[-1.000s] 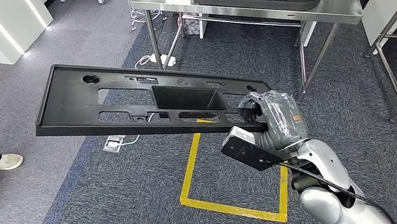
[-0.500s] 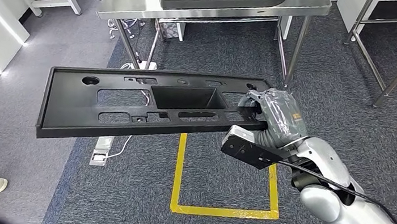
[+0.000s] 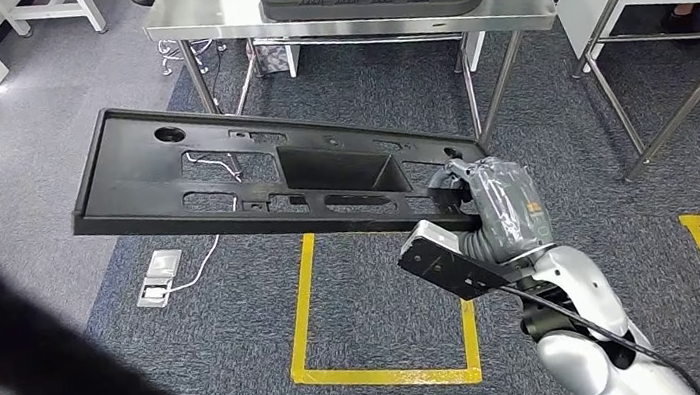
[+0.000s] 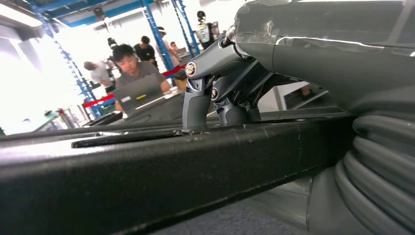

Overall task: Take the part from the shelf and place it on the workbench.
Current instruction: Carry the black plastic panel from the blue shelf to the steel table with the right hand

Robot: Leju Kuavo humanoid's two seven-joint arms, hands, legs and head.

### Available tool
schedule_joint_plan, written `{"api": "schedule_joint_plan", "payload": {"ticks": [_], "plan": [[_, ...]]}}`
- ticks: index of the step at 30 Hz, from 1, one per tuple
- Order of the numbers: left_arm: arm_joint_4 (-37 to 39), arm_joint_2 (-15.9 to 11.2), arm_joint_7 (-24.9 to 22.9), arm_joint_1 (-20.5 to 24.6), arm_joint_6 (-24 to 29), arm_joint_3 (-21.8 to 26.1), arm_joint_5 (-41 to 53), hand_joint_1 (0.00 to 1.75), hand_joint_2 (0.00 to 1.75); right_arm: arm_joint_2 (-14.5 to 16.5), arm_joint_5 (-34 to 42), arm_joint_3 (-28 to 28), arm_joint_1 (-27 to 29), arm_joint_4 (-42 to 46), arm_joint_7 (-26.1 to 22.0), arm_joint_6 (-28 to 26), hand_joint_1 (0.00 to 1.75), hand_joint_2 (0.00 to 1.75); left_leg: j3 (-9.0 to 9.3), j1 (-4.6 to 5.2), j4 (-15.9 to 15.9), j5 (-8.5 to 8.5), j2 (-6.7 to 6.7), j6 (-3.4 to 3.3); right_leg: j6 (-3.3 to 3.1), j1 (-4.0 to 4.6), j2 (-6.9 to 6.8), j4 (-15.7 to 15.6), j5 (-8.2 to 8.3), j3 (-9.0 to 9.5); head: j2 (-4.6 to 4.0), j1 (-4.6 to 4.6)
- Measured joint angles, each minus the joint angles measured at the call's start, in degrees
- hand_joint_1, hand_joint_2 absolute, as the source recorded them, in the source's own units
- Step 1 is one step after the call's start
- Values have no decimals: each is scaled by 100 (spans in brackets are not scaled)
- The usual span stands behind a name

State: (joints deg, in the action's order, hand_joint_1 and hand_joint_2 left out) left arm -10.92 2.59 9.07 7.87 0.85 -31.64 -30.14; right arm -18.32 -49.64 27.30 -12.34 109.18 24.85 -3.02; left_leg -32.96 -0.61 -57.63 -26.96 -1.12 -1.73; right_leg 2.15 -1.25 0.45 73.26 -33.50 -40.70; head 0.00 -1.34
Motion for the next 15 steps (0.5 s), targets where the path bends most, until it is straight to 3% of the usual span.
{"api": "schedule_joint_plan", "payload": {"ticks": [2,4,6,8,10,13,14,15], "plan": [[-1,5,0,4,0,0,0,0,175,0,0,0,1,-1,0,0,175,175,43,-11,-28,-57,-60,43,16,-17,-97,-670,428,279,-1,31],[-1,10,0,8,0,0,0,0,175,0,1,0,-1,-1,-1,0,175,175,71,6,-74,-120,-106,109,-8,15,-249,-1299,671,558,-1,63],[0,10,0,8,0,0,1,0,175,0,2,0,2,-2,0,0,175,175,84,37,-89,-151,-153,163,-74,48,-272,-1423,654,600,-1,59],[0,10,0,13,0,-1,1,0,175,-1,1,0,2,-2,2,-1,175,175,119,25,-94,-187,-190,223,-147,39,-190,-1434,655,606,-1,45],[-1,10,0,27,0,-1,2,0,175,-1,3,0,-4,-1,2,-2,175,175,60,0,-342,-360,-95,285,-213,23,-128,-1457,654,642,0,25],[-1,10,0,19,0,-1,2,0,175,0,16,0,-4,-2,-2,-4,175,175,-459,-6,-1415,-833,44,314,-273,30,-33,-1461,629,681,-1,-59],[-1,10,0,9,0,-1,2,0,175,0,20,0,-1,-2,-2,-5,175,175,-625,-5,-1689,-889,50,310,-283,38,9,-1459,620,692,-1,-75],[-1,10,0,1,0,-1,2,0,175,0,23,0,1,-3,-2,-5,175,175,-705,-3,-1764,-830,55,297,-289,45,56,-1458,610,707,-1,-84]]}}
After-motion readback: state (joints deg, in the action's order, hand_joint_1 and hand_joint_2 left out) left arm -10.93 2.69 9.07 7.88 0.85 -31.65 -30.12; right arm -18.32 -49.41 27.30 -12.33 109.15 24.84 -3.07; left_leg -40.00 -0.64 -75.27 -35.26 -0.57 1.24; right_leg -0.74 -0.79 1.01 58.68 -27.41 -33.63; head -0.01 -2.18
